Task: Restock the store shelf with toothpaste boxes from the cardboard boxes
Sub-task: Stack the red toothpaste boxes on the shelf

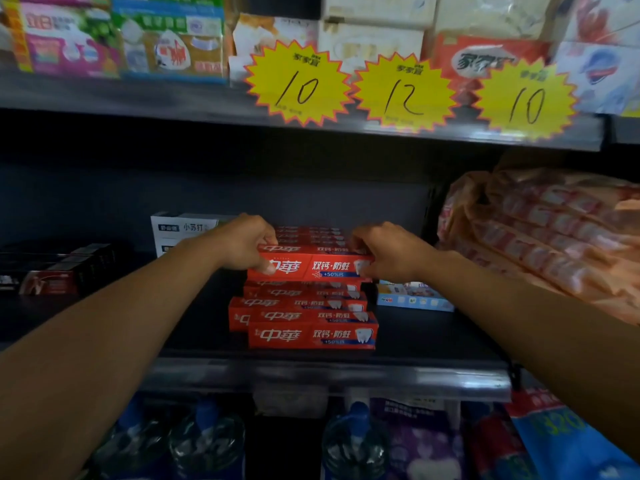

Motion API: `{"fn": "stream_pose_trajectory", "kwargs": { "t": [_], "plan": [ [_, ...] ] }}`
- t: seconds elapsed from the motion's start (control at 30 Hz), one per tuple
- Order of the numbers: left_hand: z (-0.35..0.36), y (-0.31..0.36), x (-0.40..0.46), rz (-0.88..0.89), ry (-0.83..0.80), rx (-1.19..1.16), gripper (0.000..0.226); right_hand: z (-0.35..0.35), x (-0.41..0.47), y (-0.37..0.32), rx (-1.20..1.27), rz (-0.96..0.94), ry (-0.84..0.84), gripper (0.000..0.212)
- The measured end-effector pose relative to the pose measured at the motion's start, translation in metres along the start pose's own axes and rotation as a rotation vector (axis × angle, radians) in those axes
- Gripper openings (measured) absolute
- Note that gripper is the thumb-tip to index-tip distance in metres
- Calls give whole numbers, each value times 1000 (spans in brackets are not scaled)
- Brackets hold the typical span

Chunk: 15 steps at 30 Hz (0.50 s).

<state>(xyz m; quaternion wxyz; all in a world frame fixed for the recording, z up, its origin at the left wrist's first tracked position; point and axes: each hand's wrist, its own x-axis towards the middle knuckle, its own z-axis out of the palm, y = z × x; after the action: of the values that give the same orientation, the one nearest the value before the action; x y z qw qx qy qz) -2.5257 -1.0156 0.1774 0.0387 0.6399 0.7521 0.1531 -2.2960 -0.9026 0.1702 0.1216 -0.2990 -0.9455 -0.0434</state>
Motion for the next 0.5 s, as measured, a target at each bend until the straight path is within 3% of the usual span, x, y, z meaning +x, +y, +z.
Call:
{"fn": "stream_pose_trajectory", "kwargs": {
  "t": [0.17, 0.5],
  "plan": [
    [22, -16, 28, -24, -14, -33, 53, 20, 25, 14, -11, -6, -14, 30],
    [51, -37, 62, -53, -39, -60, 41, 53, 55, 28, -1, 10, -63, 28]
  ]
}}
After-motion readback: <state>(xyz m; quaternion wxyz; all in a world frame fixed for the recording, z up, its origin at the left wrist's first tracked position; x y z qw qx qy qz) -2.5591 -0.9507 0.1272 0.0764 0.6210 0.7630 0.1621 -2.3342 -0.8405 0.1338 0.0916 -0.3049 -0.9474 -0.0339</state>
